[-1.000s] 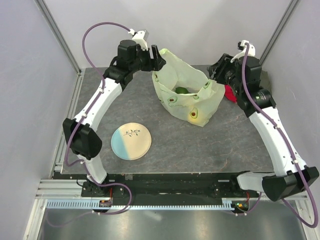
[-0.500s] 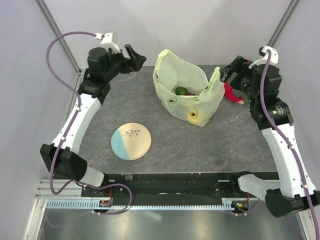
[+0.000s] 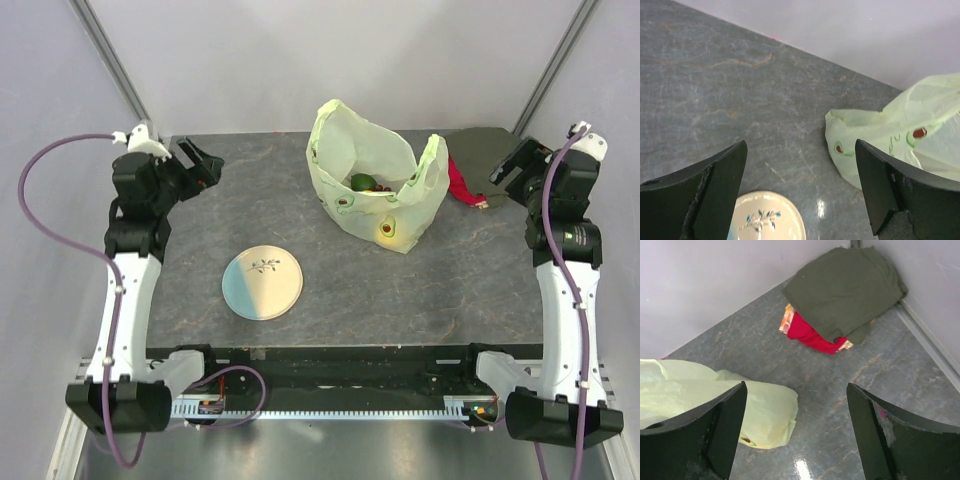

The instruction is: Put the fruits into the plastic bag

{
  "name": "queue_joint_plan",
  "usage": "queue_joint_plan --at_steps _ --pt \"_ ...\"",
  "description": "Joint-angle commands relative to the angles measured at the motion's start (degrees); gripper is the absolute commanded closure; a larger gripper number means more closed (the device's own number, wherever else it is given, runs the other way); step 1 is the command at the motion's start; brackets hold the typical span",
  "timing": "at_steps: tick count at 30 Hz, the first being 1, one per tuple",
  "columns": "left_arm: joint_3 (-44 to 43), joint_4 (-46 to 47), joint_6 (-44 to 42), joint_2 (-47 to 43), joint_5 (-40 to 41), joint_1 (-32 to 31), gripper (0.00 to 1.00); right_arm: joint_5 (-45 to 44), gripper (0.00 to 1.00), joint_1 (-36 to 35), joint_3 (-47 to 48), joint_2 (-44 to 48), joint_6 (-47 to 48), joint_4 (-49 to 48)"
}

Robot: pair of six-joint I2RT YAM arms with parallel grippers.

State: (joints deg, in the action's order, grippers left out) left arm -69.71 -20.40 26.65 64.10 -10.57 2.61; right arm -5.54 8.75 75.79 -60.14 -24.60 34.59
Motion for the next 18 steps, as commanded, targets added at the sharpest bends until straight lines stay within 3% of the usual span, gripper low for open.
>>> queue_joint_plan --at_steps 1,9,18 --pt "5.72 -2.62 -2.13 -9.15 2.13 0.02 0.05 -6.23 0.12 0.03 -3.71 6.34 2.01 -0.92" --pt "11.35 -2.88 -4.68 -19.08 5.12 0.02 0.04 -8.79 0.11 -0.05 -12.68 13.2 0.34 -4.09" --pt "11.88 -3.85 -5.47 -21.12 5.91 0.11 0.04 -8.08 0.11 0.04 -14.35 13.82 -0.54 -4.97"
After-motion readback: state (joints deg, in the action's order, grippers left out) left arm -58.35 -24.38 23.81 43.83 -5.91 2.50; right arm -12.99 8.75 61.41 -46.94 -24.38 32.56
